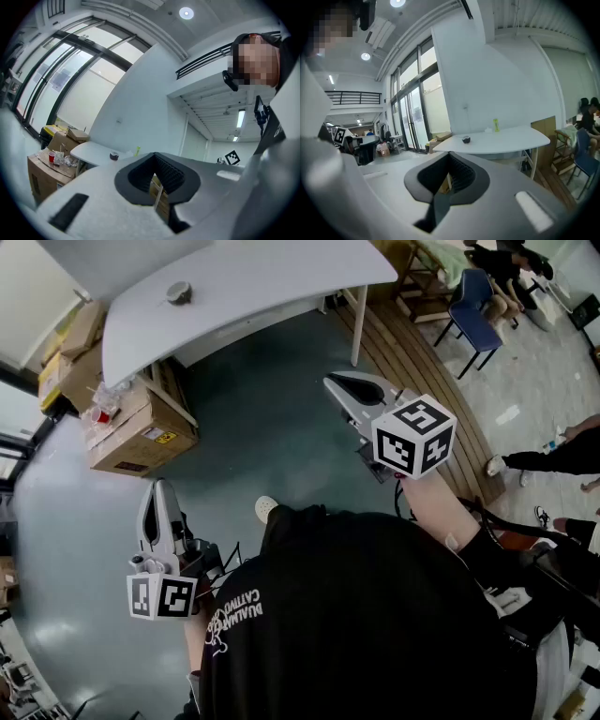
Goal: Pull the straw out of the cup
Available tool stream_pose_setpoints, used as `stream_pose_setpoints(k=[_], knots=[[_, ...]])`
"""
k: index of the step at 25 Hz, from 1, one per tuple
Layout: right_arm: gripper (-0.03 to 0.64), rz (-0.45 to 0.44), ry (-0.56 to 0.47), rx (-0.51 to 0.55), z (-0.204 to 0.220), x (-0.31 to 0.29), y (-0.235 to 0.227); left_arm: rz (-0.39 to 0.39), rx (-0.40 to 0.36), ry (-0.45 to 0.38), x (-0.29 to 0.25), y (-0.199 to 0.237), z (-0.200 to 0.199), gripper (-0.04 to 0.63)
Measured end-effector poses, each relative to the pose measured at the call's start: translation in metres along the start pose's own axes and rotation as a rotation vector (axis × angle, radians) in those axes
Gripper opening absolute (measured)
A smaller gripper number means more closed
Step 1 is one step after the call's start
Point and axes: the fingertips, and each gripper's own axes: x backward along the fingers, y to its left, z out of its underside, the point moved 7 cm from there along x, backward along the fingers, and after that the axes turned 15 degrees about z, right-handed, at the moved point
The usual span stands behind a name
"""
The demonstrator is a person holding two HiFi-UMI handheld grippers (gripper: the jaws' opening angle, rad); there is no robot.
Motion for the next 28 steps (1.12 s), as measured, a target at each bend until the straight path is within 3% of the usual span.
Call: stream_pose_setpoints(k=[11,15,28], knots=[[0.009,-0.029,0.039,-0.056,0.017,-0.021,0.006,-0.007,0.041,0.012,0.002,0.021,0.013,0.005],[0.009,-0.017,0.044,-0.016,0.009,-0.052,0.016,0.016,0.063,0.022,-0.013,0.055,0.007,0.005],[0.009,-0.026,0.054,-0.053,-0.030,-0.198,0.063,0.095,0.047,0.070,-0.084,0.195,-0.055,0.005]])
